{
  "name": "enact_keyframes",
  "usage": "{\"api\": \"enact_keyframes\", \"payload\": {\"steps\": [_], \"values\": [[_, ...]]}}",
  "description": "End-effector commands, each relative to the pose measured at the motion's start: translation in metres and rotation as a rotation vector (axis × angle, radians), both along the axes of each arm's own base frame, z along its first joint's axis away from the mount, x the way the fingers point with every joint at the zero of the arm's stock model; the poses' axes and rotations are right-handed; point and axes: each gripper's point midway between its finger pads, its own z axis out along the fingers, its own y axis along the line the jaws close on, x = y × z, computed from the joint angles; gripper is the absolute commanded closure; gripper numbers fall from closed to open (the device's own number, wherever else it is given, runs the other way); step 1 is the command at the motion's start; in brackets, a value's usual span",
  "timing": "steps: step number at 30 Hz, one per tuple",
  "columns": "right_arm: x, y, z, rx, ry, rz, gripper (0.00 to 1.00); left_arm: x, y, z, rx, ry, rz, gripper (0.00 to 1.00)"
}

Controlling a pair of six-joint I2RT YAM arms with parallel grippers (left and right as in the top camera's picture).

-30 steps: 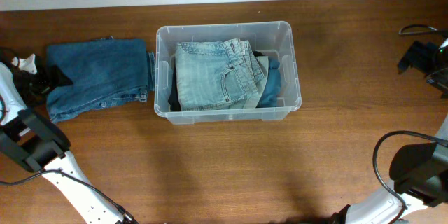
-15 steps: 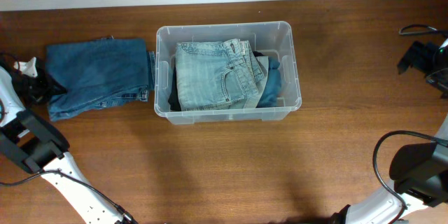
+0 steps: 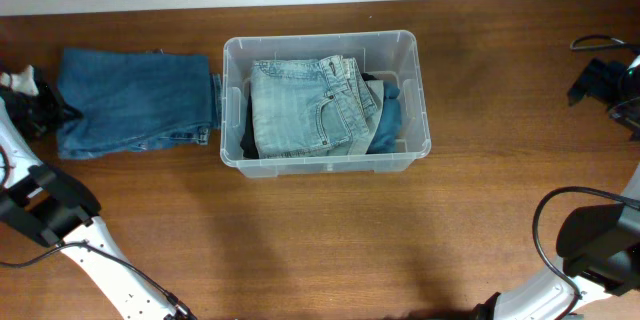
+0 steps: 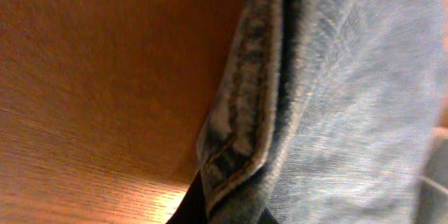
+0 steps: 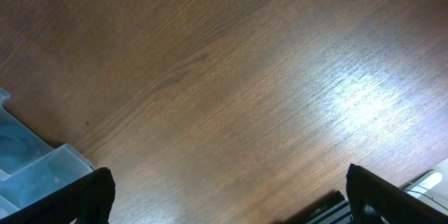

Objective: Pack container
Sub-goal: 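Lift the dark blue jeans and swing them over the bin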

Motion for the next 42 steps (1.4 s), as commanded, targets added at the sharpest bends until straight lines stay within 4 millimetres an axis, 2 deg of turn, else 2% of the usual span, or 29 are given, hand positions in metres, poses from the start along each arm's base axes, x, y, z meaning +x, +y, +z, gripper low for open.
{"api": "enact_keyframes", "payload": {"steps": [1,7,11,12,16,18,20,21,25,26,28,34,40,42], "values": [[0.000,0.000,0.000,0.003,-0.002,-0.012,0.02,0.013,0.000,0.124,0.081,-0.246,0.085,0.99],[0.000,0.000,0.000,0.003,-0.002,-0.012,0.01,0.007,-0.032,0.239,0.085,-0.506,0.077,0.99],[0.000,0.000,0.000,0.003,-0.002,-0.012,0.02,-0.005,-0.059,0.298,0.086,-0.622,0.063,0.99],[0.000,0.000,0.000,0.004,-0.002,-0.012,0.01,-0.008,-0.073,0.315,0.077,-0.657,0.044,0.99],[0.000,0.000,0.000,0.003,-0.002,-0.012,0.02,-0.020,-0.140,0.365,0.033,-0.774,-0.102,0.99],[0.000,0.000,0.000,0.003,-0.002,-0.012,0.02,-0.029,-0.192,0.390,0.026,-0.827,-0.204,0.99],[0.000,0.000,0.000,0.003,-0.002,-0.012,0.02,-0.036,-0.231,0.406,0.012,-0.867,-0.282,0.99],[0.000,0.000,0.000,0.003,-0.002,-0.012,0.01,-0.046,-0.275,0.424,-0.021,-0.913,-0.361,0.99],[0.000,0.000,0.000,0.003,-0.002,-0.012,0.02,-0.065,-0.344,0.454,-0.083,-0.997,-0.474,0.99],[0.000,0.000,0.000,0.004,-0.002,-0.012,0.01,-0.074,-0.371,0.459,-0.113,-1.010,-0.527,0.99],[0.000,0.000,0.000,0.003,-0.002,-0.012,0.02,-0.084,-0.402,0.459,-0.158,-1.008,-0.596,0.99],[0.000,0.000,0.000,0.003,-0.002,-0.012,0.01,-0.099,-0.481,0.437,-0.179,-0.926,-0.703,0.99],[0.000,0.000,0.000,0.003,-0.002,-0.012,0.02,-0.107,-0.545,0.416,-0.195,-0.889,-0.805,0.99],[0.000,0.000,0.000,0.003,-0.002,-0.012,0.01,-0.103,-0.563,0.410,-0.218,-0.887,-0.825,0.99]]}}
